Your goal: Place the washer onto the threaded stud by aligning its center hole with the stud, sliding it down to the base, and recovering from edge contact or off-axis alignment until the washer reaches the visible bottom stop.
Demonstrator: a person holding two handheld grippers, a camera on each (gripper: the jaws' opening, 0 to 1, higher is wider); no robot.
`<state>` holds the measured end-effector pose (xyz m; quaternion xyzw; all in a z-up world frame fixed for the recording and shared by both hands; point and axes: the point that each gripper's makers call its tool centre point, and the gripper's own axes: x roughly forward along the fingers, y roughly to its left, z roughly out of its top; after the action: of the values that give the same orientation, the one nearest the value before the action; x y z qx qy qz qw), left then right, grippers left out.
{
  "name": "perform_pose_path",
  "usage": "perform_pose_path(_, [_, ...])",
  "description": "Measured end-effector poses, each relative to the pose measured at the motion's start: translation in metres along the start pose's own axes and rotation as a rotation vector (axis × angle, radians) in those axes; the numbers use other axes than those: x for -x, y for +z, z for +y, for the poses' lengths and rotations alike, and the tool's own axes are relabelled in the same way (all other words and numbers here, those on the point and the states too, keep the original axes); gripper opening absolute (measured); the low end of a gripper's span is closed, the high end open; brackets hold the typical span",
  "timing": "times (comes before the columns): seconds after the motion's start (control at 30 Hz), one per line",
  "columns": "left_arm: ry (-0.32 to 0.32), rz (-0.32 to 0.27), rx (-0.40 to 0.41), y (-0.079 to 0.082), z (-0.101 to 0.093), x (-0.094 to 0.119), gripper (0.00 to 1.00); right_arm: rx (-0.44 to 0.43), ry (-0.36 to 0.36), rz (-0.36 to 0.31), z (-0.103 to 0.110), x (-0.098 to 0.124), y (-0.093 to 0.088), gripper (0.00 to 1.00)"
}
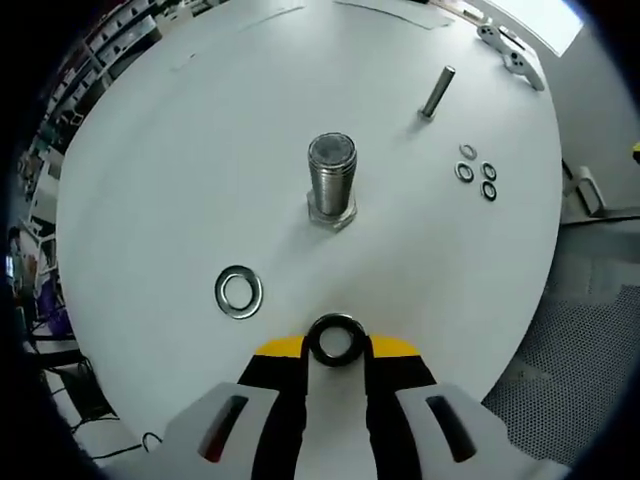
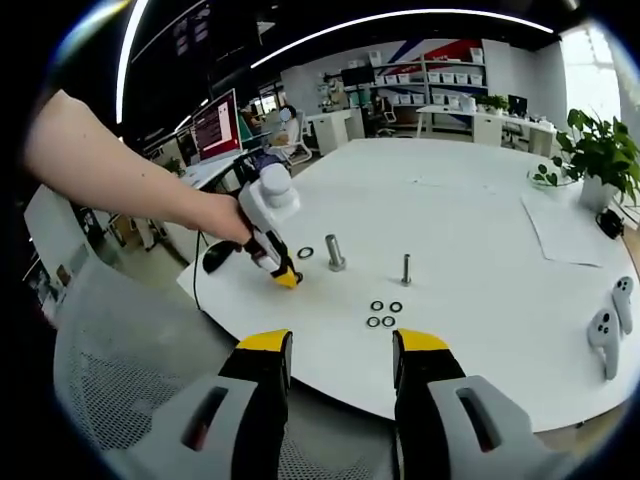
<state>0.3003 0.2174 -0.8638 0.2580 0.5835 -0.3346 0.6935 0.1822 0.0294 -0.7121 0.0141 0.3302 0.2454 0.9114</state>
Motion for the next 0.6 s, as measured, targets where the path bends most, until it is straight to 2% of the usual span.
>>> perform_pose_path(0.1, [-0.004,0.008,-0.038,-0.001,-0.003,0.001,0.19,-0.006,-0.003,-0.001,-0.001,0.000,0.000,0.43])
perform_pose_path(0.27, [-0.003,-0.005,-0.053,0.002,-0.002,0.006,0.19,-0.006,-0.005,-0.001,-0.001,0.000,0.000,0.43])
perform_pose_path(0.6, [0.000,-0.077,-0.042,0.027,0.004,0.026,0.19,-0.008,-0.006,-0.002,-0.001,0.000,0.000,0.43])
